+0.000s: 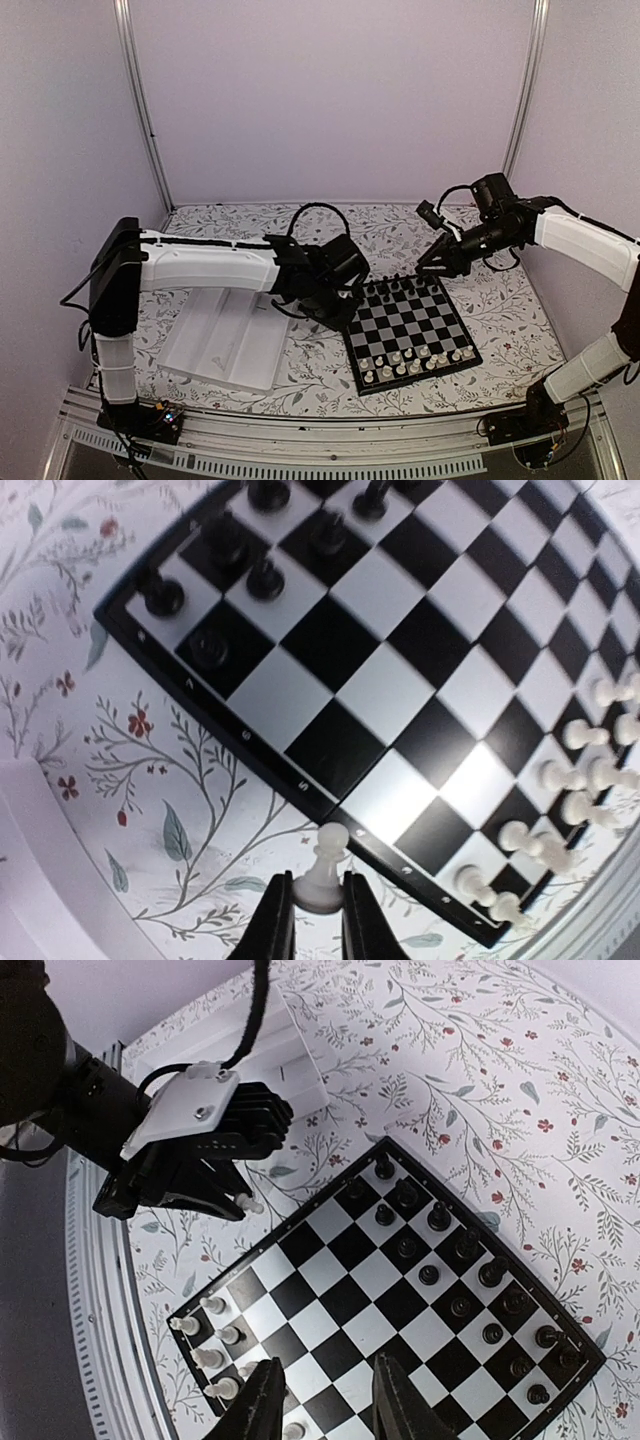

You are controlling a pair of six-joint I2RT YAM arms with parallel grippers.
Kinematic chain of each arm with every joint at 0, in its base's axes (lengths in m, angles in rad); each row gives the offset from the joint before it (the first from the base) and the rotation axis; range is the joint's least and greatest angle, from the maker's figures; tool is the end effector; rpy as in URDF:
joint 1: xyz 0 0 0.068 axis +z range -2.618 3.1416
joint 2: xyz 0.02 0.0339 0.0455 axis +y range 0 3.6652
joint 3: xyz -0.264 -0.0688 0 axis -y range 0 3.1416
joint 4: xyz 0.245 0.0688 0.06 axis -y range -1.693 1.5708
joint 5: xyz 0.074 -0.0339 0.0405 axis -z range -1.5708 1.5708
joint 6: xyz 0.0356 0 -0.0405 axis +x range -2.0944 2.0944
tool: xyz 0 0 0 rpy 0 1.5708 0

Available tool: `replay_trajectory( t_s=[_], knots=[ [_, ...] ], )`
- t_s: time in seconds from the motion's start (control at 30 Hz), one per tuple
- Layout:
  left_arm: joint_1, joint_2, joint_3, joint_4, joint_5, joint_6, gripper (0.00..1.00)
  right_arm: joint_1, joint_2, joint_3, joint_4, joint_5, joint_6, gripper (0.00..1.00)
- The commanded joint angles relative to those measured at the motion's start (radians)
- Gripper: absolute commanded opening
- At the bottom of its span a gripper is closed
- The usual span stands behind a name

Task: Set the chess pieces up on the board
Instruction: Pick up the chess piece from the chessboard, then place the chess piece on the chessboard.

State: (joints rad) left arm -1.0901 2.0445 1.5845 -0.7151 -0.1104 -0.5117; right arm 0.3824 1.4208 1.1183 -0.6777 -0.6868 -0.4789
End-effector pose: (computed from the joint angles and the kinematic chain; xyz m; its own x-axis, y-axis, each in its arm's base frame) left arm 0.2017 -0.3784 0.1925 -0.7939 0.4699 -0.3859 0.5424 0.8342 -0.1001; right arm 0.2596 0.1287 0.2745 -0.4000 -0.5450 -0.7369 -0.9019 0.3770 0.2108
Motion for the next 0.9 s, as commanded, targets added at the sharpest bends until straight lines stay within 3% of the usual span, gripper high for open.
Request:
replay_trajectory(
  t_s=[0.0,0.17,0.23,0.37,0.87],
  knots=[
    [-0.008,-0.129,-0.097,0.283,0.013,0.070,0.11,-0.045,0.052,0.070,-0.012,-0.220,0.110,0.34],
    [-0.034,-0.140,-0.103,0.376,0.029,0.105,0.12,-0.045,0.202,0.129,-0.132,-0.469,0.078,0.40],
    [-0.043,-0.130,-0.083,0.378,0.030,0.113,0.11,-0.038,0.245,0.146,-0.153,-0.507,0.064,0.47],
    [-0.058,-0.118,-0.056,0.394,0.033,0.125,0.12,0.011,0.292,0.160,-0.165,-0.519,0.055,0.48],
    [-0.096,-0.099,-0.002,0.407,0.026,0.147,0.12,0.073,0.337,0.155,-0.161,-0.553,0.066,0.27]
  ],
)
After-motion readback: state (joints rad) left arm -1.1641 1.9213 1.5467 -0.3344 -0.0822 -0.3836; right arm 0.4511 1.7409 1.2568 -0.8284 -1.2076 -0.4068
